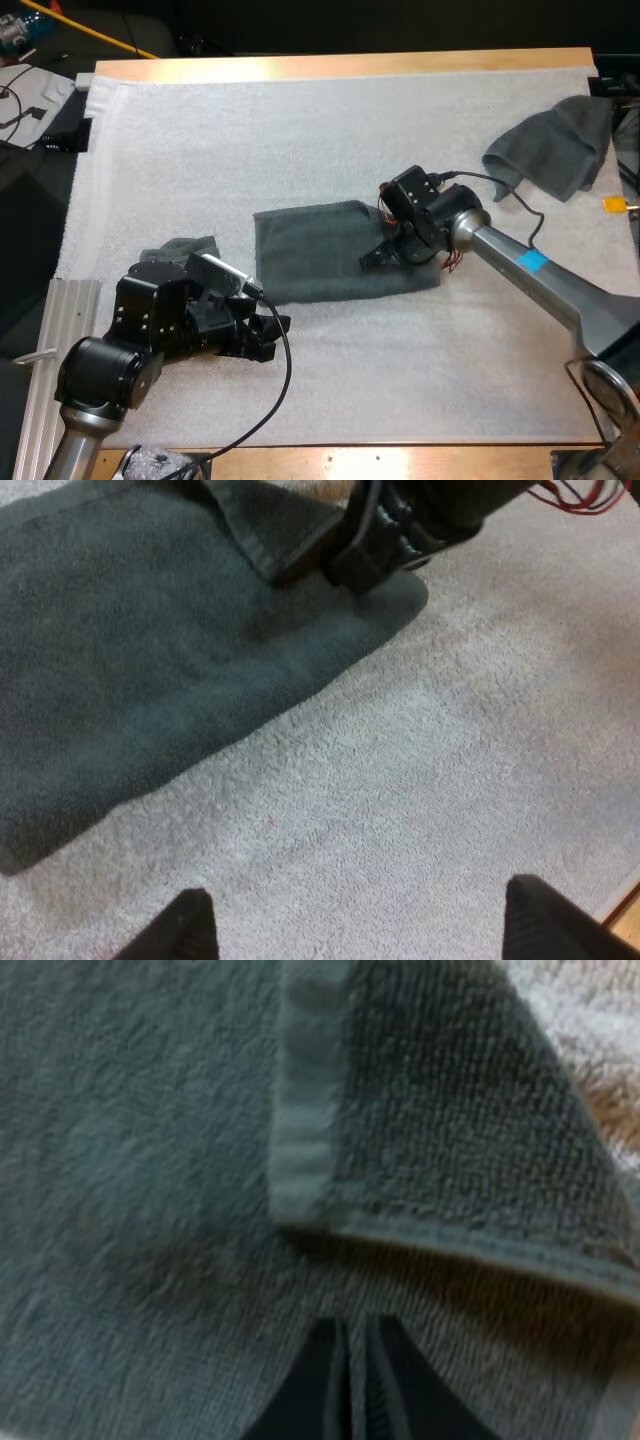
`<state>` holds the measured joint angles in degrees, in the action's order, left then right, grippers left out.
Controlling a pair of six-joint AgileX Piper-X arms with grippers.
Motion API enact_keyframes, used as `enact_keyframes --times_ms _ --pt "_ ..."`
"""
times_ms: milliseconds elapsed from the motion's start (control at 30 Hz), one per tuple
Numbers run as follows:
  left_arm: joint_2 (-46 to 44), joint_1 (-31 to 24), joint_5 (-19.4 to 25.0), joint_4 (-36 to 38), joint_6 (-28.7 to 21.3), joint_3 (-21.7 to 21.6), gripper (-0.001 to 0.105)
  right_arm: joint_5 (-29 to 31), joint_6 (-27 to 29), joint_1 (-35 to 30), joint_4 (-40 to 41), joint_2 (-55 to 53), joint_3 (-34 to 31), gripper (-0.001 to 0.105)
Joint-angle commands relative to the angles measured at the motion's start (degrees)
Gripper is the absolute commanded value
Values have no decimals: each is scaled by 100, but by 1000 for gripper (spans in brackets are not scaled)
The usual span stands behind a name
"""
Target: Pick towel from pile, fold and stack
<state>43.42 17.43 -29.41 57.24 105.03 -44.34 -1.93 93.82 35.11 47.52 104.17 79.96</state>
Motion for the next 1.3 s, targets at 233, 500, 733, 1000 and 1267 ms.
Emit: enact_keyframes --times_ms 233,500,733,1000,1267 --pt "13 21 -81 -1 61 -34 58 73 -146 -200 -199 505 273 0" --pt "-16 16 -57 11 52 -27 58 50 -787 -186 -924 693 311 0" --pt "-25 26 -81 72 40 -20 58 918 -1930 -498 -2051 799 362 0" --pt "-16 14 -83 43 61 -24 58 1395 -1093 -743 -1507 194 400 0" --pt "2 20 -69 13 46 -22 58 786 -1082 -667 -676 -487 370 0"
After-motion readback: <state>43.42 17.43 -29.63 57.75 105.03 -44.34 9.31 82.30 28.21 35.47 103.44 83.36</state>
